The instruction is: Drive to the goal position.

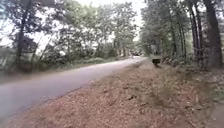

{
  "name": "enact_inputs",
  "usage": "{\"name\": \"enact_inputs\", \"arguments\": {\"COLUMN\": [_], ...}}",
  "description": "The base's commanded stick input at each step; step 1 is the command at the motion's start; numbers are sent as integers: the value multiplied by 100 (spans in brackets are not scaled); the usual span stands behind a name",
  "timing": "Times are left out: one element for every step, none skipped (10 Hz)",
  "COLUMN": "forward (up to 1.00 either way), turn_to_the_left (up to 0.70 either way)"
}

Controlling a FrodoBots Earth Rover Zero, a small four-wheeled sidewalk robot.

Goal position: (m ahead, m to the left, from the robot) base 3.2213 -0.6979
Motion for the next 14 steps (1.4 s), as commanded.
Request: {"name": "enact_inputs", "arguments": {"forward": [70,70,70,70,70,70,70,70,70,70,70,70,70,70], "turn_to_the_left": [0,0,0,0,0,0,0,0,0,0,0,0,0,0]}}
